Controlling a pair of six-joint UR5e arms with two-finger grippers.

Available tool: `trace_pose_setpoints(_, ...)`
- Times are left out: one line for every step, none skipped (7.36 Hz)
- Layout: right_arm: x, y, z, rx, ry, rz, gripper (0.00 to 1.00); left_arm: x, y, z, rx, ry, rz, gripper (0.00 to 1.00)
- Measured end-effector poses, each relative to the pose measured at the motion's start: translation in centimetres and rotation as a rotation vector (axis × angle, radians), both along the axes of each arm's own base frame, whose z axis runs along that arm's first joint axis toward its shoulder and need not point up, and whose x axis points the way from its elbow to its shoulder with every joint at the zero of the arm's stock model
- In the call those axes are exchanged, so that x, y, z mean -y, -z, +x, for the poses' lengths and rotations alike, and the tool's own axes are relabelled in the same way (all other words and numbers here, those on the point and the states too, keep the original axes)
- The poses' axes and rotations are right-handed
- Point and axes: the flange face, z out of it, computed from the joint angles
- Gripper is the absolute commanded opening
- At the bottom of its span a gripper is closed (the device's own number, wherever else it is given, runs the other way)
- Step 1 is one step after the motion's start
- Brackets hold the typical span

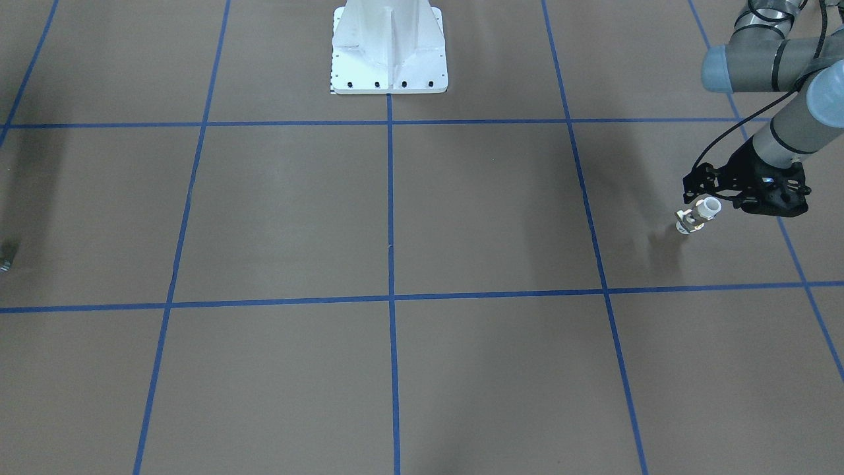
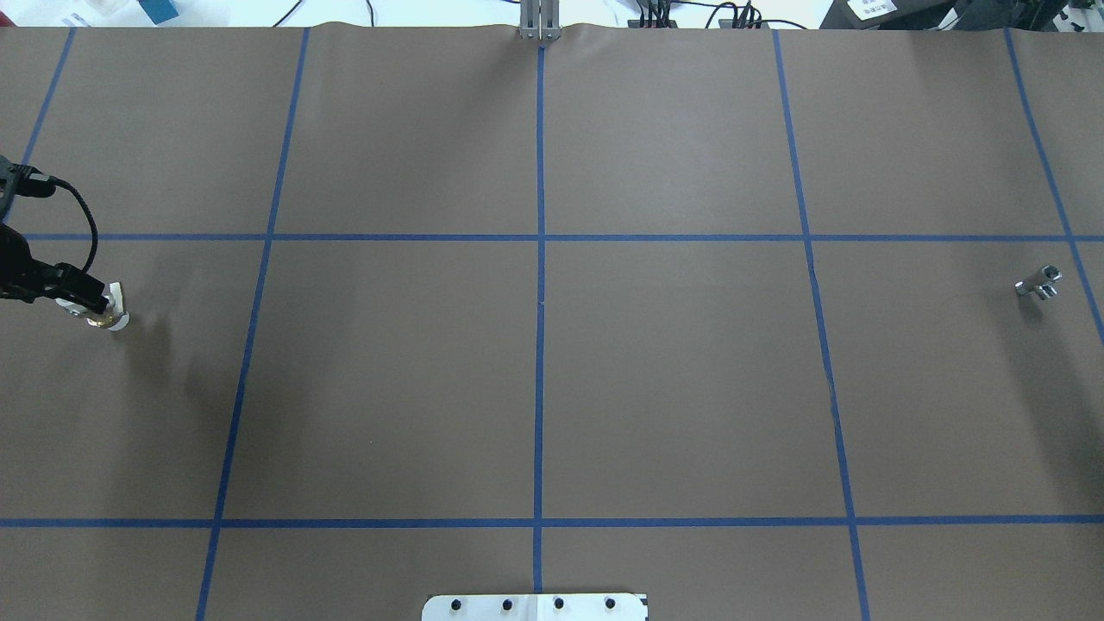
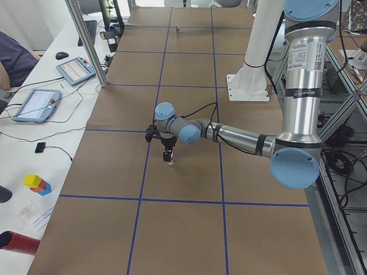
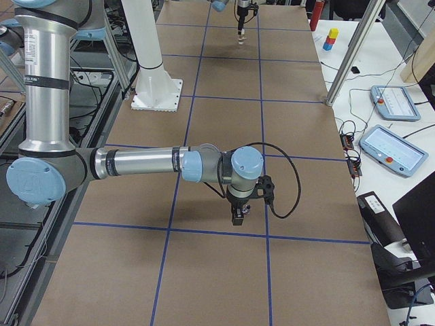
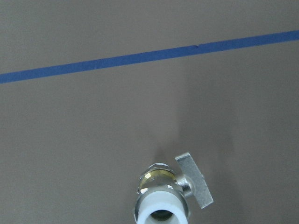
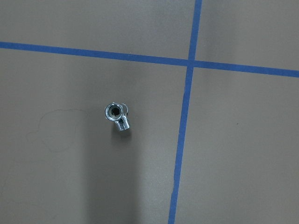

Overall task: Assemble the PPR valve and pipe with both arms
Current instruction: 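Lower the left gripper onto the white-ended PPR valve and grasp it, then lift the valve with the left gripper and carry it toward the table center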

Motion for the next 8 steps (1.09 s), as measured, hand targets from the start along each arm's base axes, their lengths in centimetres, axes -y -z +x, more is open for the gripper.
trace_pose_setpoints(-0.1, -0.1, 0.0, 0.0, 0.0, -0.001, 0.99, 0.0, -0.1, 0.1, 0.001, 0.0, 0.0, 0.93)
trace_pose_setpoints(-0.1, -0.1, 0.0, 0.0, 0.001, -0.002, 0.99, 0.1, -0.1, 0.1, 0.001, 0.0, 0.001, 0.93)
trace_pose_setpoints(-0.2, -0.2, 0.0, 0.0, 0.001, -0.003, 0.99, 0.3, -0.1, 0.2, 0.004, 0.001, 0.003, 0.92)
trace_pose_setpoints(-0.2, -0.2, 0.0, 0.0, 0.001, -0.004, 0.99, 0.8, -0.2, 0.4, 0.008, 0.003, 0.004, 0.91)
trace_pose_setpoints(-0.2, -0.3, 0.0, 0.0, 0.001, -0.004, 0.99, 1.2, -0.3, 0.7, 0.011, 0.004, 0.004, 0.88)
trace_pose_setpoints(-0.3, -0.3, 0.0, 0.0, 0.001, -0.006, 0.99, 1.5, -0.4, 0.8, 0.013, 0.004, 0.002, 0.85)
trace_pose_setpoints(-0.3, -0.3, 0.0, 0.0, 0.001, -0.006, 0.99, 1.6, -0.5, 0.9, 0.014, 0.003, 0.001, 0.83)
trace_pose_setpoints(-0.3, -0.3, 0.0, 0.0, 0.001, -0.006, 0.99, 1.6, -0.6, 0.9, 0.015, 0.003, 0.0, 0.75)
